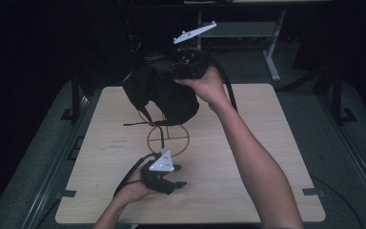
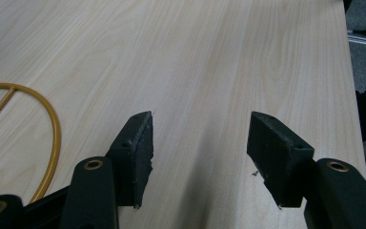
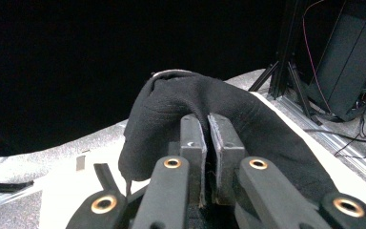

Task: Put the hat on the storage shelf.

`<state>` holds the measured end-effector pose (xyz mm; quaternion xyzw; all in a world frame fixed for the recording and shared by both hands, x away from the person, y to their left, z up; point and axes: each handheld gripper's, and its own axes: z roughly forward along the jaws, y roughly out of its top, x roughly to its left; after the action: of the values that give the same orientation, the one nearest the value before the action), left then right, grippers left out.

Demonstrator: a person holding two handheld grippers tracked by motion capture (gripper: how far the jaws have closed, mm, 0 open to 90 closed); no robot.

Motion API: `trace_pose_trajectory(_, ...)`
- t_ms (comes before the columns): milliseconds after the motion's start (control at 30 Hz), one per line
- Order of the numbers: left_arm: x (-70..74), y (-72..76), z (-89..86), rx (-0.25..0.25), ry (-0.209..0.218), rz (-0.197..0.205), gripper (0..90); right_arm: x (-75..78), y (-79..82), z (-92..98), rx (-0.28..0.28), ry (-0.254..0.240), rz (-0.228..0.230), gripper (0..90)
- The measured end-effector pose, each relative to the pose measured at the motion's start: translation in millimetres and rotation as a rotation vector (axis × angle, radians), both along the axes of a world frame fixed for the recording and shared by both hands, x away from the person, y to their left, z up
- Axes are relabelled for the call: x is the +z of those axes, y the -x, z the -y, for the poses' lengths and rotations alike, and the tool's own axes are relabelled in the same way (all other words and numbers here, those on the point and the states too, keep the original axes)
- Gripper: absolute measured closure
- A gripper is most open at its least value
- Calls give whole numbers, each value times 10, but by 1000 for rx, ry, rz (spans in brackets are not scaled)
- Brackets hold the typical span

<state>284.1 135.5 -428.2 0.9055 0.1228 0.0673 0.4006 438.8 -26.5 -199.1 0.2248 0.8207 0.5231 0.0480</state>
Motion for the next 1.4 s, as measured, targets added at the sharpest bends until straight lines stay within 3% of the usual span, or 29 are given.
trace_pose_trajectory(100,-5,6,5,0,-1,-6,417,-62,-39,-89,2,-8,-13,844)
trace_pose_trajectory(200,-9,10,13,-3,-6,-5,417,-150,-71,-215,8,25,-21,814)
trace_pose_trajectory(333,-15,17,19,-7,-10,-9,415,-251,-102,-323,32,53,-51,600)
trace_pose_trajectory(367,-15,17,20,-6,-9,-8,414,-262,-97,-336,21,74,-41,566)
trace_pose_trajectory(433,-17,16,21,-5,-7,-10,413,-284,-84,-334,21,68,-41,544)
trace_pose_trajectory(800,1,14,-1,11,-6,-2,403,-315,-60,-173,15,63,-47,434)
trace_pose_trajectory(933,12,18,-14,15,-3,0,398,-316,-37,-91,-1,39,-40,395)
trace_pose_trajectory(1400,4,17,-6,12,-3,-14,383,-341,15,258,-41,12,-38,329)
